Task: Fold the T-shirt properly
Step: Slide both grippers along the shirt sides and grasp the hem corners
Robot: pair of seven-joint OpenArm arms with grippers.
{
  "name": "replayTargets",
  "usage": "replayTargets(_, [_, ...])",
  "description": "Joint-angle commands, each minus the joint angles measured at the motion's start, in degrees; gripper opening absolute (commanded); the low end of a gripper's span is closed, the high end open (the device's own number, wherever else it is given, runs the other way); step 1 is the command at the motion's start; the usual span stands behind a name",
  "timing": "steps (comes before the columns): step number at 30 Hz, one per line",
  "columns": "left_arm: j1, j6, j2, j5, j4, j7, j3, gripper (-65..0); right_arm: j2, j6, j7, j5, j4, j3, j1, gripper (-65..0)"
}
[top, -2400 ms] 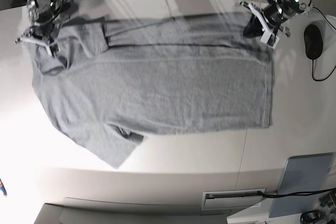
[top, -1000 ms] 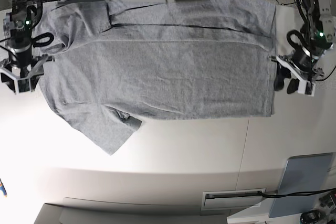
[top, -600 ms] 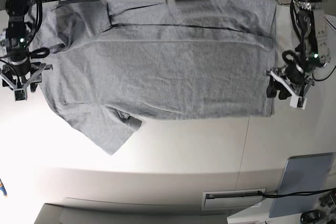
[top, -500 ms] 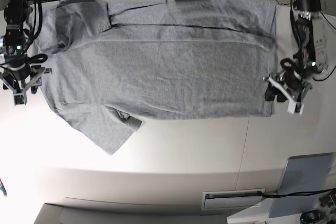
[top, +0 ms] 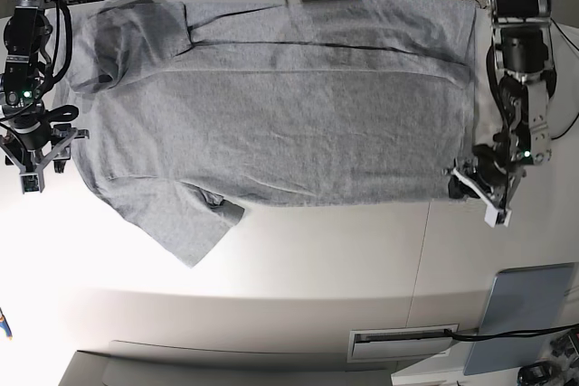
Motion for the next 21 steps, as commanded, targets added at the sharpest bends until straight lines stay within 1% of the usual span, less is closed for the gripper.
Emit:
replayTargets(1, [-1.55, -0.09, -0.33, 0.24, 0.13, -0.90, -0.33, -37.7, 1.29, -0.22, 1.33, 0.13, 0.74, 0.59, 0.83, -34.8])
replayTargets(6, [-1.92, -0.07, 2.05, 4.20, -3.80, -0.63, -0.33, -37.7, 1.29, -0.22, 1.46, 0.09, 0.72, 0.59, 0.83, -34.8])
replayTargets(8, [-1.90, -0.37, 2.62, 4.74, -4.87, 0.15, -0.33, -37.7, 1.29, -0.22, 1.49, 0.11, 0.74, 0.59, 0.83, -34.8])
replayTargets(11, [-1.90, -3.26, 2.73, 4.46, -5.25, 1.20, -0.33, -38.6, 1.29, -0.20, 1.64, 0.11, 0.72, 0.59, 0.83, -34.8])
replayTargets(12, [-1.90, -4.26, 2.73, 4.50, -5.22, 1.20, -0.33, -40.9, 1.29, -0.20, 1.92, 0.11, 0.72, 0.59, 0.83, -34.8])
replayTargets(13, [-1.90, -4.87, 2.73, 4.50, -5.25, 1.20, -0.33, -45.0, 1.29, -0.20, 2.21, 0.11, 0.72, 0.59, 0.83, -34.8])
replayTargets(14, [-1.90, -4.85, 2.73, 4.50, -5.25, 1.18, -0.33, -50.9, 1.29, -0.17, 2.49, 0.09, 0.72, 0.59, 0.83, -34.8])
replayTargets(16, [-1.92, -4.83, 2.71, 4.48, -5.22, 1.09, -0.33, -64.9, 1.29, 0.46, 2.78, 0.09, 0.57, 0.52, 1.36, -34.8])
replayTargets(19, [-1.92, -4.83, 2.73, 4.48, -5.22, 1.09, -0.33, -65.0, 1.29, 1.18, 2.75, 0.15, -0.70, -0.35, 3.85, -34.8])
replayTargets(21, [-1.92, -4.83, 2.73, 4.50, -5.22, 1.11, -0.33, -65.0, 1.29, 1.46, 2.78, 0.52, -3.08, -2.25, 6.84, -34.8])
